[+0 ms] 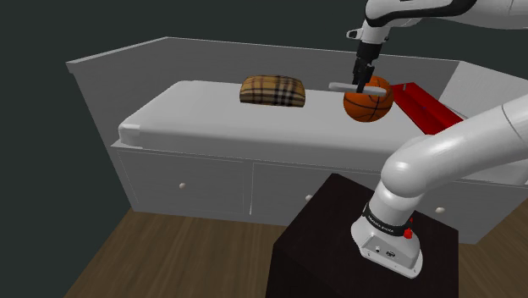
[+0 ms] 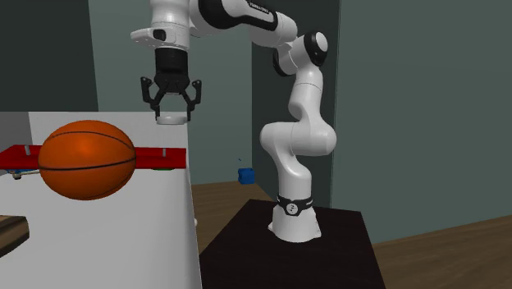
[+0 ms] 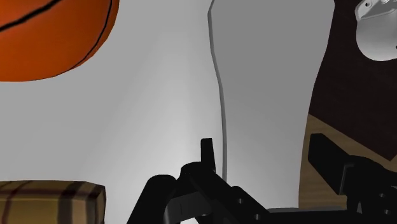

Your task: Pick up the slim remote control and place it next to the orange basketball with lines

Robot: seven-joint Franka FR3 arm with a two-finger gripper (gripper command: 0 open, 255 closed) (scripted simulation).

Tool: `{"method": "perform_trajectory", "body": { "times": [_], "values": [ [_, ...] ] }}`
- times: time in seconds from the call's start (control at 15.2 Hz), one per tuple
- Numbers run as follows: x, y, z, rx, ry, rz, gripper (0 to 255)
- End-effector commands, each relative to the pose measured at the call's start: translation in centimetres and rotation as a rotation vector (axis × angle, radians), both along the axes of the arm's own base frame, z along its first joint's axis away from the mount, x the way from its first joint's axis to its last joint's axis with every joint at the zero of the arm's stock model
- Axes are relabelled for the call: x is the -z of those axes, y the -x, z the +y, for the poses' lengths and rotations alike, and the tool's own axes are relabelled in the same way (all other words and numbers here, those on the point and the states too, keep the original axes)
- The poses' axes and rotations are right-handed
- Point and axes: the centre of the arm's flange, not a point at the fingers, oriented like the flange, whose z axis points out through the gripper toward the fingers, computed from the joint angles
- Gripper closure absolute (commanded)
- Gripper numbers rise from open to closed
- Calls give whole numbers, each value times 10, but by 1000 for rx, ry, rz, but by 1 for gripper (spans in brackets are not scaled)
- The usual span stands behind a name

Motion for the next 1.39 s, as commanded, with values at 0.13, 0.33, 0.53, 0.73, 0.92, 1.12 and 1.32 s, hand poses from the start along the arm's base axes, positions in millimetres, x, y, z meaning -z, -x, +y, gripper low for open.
{"method": "perform_trajectory", "body": {
  "times": [0.13,0.33,0.53,0.73,0.92,1.12,1.32],
  "values": [
    [20,1,-1,0,0,-1,255],
    [36,1,-1,0,0,-1,255],
    [52,1,-1,0,0,-1,255],
    [67,1,-1,0,0,-1,255],
    [83,1,-1,0,0,-1,255],
    [99,1,-1,0,0,-1,255],
    [115,1,-1,0,0,-1,255]
  ]
}}
